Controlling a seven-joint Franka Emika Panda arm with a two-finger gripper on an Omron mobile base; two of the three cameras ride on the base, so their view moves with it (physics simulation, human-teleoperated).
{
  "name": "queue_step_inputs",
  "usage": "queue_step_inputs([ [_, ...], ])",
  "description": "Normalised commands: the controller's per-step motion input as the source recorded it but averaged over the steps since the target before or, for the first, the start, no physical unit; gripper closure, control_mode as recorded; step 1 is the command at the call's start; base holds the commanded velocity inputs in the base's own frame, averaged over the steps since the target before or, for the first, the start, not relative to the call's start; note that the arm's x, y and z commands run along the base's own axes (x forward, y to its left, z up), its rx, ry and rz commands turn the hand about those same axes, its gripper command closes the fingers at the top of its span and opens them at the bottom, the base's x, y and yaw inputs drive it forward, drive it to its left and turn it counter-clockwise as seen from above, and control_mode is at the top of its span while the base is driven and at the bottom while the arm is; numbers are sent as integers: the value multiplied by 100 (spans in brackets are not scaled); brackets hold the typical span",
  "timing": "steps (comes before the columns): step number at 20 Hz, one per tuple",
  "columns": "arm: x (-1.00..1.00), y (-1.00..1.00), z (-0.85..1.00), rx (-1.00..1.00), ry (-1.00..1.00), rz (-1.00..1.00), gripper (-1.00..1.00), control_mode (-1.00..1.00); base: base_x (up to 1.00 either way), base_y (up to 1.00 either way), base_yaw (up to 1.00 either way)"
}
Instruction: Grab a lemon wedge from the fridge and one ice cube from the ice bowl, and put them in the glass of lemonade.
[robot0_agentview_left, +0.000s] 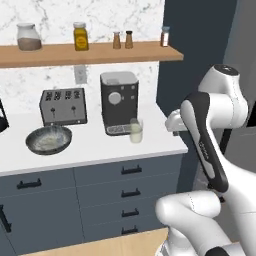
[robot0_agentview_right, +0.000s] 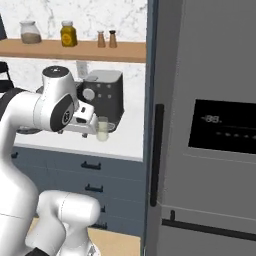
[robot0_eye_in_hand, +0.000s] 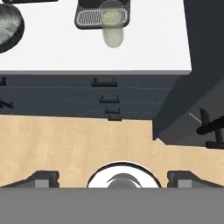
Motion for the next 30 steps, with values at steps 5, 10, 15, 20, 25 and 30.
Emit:
queue_step_inputs([
  [5, 0, 0, 0, 0, 0, 0, -100, 100, 71, 97, 0],
  [10, 0, 0, 0, 0, 0, 0, -100, 100, 84, 75, -6],
  [15, 10, 0, -6, 0, 3, 0, -100, -100, 20, 8, 0],
  [20, 79, 45, -41, -4, 23, 0, -100, -100, 0, 0, 0],
  [25, 86, 64, -60, 1, 8, 2, -100, -100, 0, 0, 0],
  [30, 9, 0, -67, 0, 1, 8, -100, -100, 0, 0, 0],
])
